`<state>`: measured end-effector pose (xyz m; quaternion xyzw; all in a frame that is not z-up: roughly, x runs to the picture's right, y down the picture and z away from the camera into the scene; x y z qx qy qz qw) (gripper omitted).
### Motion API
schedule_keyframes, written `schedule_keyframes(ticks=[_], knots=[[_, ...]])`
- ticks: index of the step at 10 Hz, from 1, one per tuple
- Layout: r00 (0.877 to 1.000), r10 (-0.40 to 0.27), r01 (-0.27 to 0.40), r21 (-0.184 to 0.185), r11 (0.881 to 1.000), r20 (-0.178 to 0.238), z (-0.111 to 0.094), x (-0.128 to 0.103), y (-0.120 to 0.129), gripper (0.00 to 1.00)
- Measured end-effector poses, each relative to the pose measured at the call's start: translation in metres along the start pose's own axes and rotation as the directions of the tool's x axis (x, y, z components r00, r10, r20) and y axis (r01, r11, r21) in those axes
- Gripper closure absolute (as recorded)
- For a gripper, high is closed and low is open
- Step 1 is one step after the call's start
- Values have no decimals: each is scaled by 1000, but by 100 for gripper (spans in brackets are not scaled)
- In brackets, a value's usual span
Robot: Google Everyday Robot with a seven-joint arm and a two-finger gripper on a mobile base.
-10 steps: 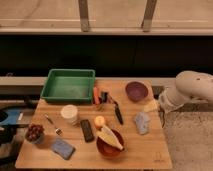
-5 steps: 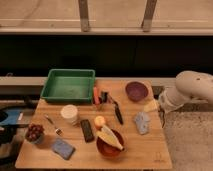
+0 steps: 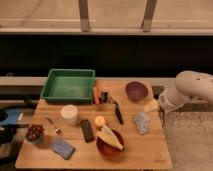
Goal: Place apple in paper cup
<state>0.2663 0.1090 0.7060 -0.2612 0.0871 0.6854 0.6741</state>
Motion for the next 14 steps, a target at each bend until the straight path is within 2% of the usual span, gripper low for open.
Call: schedule_keyframes(ticks=[7, 9, 12, 14], knots=[[1000, -1, 1, 2, 1000, 2, -1, 0, 0, 25], [999, -47, 47, 12, 999, 21, -5, -7, 7, 25], [985, -167, 166, 22, 986, 37, -1, -36, 56, 25], [965, -259, 258, 26, 966, 27, 11, -54, 101, 25]])
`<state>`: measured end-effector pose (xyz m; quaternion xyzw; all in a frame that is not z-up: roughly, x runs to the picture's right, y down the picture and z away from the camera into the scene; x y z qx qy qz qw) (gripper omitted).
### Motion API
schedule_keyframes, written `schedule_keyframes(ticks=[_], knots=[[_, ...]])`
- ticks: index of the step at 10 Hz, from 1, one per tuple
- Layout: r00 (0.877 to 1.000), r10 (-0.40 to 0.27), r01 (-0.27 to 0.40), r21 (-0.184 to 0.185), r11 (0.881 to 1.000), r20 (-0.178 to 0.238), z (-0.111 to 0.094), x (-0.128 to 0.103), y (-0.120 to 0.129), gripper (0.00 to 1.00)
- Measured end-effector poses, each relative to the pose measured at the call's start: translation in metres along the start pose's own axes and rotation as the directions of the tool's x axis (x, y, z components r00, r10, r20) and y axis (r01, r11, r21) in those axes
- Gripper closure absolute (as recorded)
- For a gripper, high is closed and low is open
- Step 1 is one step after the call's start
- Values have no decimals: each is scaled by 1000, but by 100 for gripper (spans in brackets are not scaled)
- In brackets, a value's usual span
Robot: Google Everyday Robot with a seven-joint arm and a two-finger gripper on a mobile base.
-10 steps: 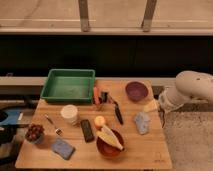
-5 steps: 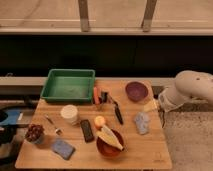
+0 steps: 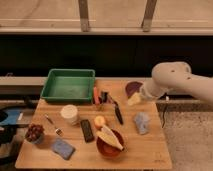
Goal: Place apple in paper cup
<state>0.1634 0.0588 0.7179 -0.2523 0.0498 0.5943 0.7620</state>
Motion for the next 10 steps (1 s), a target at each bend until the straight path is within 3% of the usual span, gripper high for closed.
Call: schedule_keyframes(ticks=[2, 4, 7, 10], knots=[[995, -98, 97, -14, 995, -21, 14, -20, 39, 25], [980, -193, 191, -42, 981, -41, 25, -27, 75, 25], [980, -195, 194, -39, 980, -45, 25, -25, 73, 25], [975, -215, 212, -59, 975, -49, 28, -24, 75, 25]])
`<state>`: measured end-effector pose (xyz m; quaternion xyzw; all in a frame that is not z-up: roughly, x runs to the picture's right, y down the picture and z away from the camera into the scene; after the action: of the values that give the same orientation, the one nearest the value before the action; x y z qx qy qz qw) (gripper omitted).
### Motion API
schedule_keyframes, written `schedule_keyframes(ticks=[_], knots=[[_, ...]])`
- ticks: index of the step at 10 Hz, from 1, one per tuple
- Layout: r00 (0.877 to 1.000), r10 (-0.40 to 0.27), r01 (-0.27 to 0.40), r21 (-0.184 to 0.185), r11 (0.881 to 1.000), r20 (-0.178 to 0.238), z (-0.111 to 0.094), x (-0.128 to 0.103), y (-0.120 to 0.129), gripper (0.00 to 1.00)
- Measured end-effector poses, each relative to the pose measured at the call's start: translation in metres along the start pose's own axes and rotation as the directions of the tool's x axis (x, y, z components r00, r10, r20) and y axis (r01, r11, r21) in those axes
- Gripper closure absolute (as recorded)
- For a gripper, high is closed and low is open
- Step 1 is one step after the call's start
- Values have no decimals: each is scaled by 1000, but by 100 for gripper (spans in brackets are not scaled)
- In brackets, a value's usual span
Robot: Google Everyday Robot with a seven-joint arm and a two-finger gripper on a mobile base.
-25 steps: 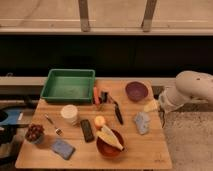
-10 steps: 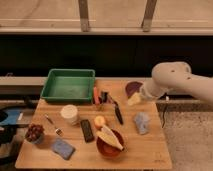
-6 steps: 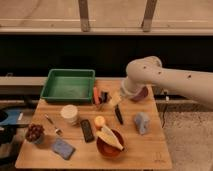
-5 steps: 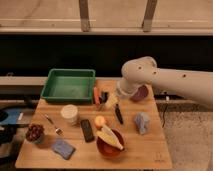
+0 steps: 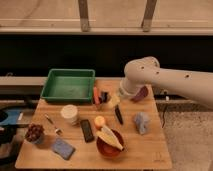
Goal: Place apple in paper cup
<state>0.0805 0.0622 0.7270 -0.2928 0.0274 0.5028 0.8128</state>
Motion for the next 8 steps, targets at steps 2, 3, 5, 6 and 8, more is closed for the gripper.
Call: schedule_keyframes(ticks=[2, 3, 5, 6, 8], knots=[[998, -54, 53, -42, 998, -18, 21, -12, 18, 25], [996, -84, 82, -67, 994, -28, 34, -21, 32, 25], [990, -133, 127, -115, 985, -48, 55, -36, 56, 25], [989, -137, 130, -120, 984, -53, 58, -37, 59, 25], [990, -132, 125, -116, 985, -56, 57, -35, 55, 25]])
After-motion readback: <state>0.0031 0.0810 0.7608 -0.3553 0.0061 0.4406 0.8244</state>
